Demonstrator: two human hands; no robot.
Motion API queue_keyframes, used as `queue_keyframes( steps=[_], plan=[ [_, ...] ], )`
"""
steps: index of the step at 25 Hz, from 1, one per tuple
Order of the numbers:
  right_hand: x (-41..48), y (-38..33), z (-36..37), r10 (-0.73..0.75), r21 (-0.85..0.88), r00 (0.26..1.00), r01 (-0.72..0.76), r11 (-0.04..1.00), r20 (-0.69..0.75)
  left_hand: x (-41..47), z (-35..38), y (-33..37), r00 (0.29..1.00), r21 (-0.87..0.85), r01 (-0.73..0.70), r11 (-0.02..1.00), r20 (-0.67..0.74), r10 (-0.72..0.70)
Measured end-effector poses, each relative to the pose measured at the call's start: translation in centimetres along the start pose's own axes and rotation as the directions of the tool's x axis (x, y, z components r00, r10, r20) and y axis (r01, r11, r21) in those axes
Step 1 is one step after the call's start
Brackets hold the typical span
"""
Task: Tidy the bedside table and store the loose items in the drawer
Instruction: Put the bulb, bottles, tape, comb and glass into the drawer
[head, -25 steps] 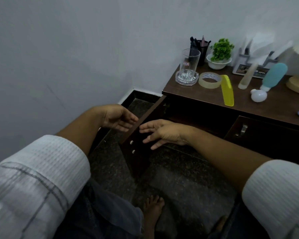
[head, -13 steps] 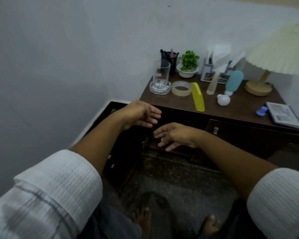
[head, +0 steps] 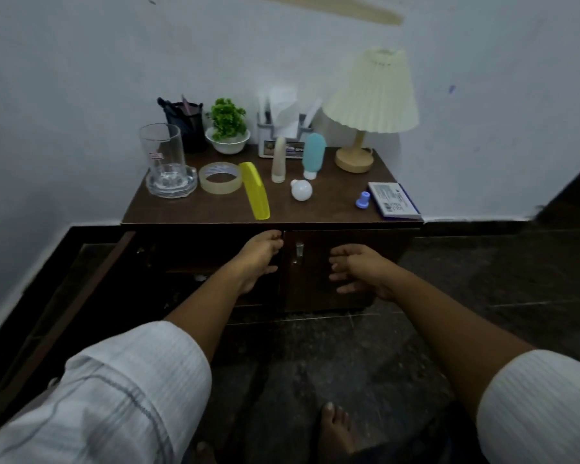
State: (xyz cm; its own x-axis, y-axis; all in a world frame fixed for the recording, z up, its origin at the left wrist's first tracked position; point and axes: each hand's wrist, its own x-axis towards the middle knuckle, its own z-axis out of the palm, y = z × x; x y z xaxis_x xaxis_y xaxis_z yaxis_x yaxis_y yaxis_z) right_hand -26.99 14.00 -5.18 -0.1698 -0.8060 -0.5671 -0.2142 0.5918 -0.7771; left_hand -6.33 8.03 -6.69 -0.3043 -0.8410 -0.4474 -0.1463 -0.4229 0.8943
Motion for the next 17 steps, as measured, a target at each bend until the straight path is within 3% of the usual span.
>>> queue_keyframes(
  steps=[4, 7, 13, 17],
  plan=[
    [0.1, 0.1, -0.4, -0.035, 0.027, 0.996, 0.033, 0.999, 0.079, 1.2, 0.6, -0.5, 0.998, -0.09, -0.032, 0.995, -0.061, 0.027],
    [0.2, 0.0, -0.2, -0.064, 0.039, 0.993, 0.06, 0.997, 0.104, 1.5, -0.3, -0.9, 0.998, -0.024, -0.055, 0.998, -0.044, 0.054],
    [-0.7, 0.9, -1.2, 0.051, -0.017, 0.983, -0.049, 0.999, 0.177, 0.2, -0.4, -1.8, 0.99, 0.052, 0.018, 0.998, 0.138, -0.025],
    [-2.1, 2.1, -3.0, 0.124, -0.002, 0.954, -0.129, 0.992, 0.272, -0.8, 0.4, -1.0, 0.934, 0.235, 0.088, 0.968, 0.319, -0.162]
  ],
)
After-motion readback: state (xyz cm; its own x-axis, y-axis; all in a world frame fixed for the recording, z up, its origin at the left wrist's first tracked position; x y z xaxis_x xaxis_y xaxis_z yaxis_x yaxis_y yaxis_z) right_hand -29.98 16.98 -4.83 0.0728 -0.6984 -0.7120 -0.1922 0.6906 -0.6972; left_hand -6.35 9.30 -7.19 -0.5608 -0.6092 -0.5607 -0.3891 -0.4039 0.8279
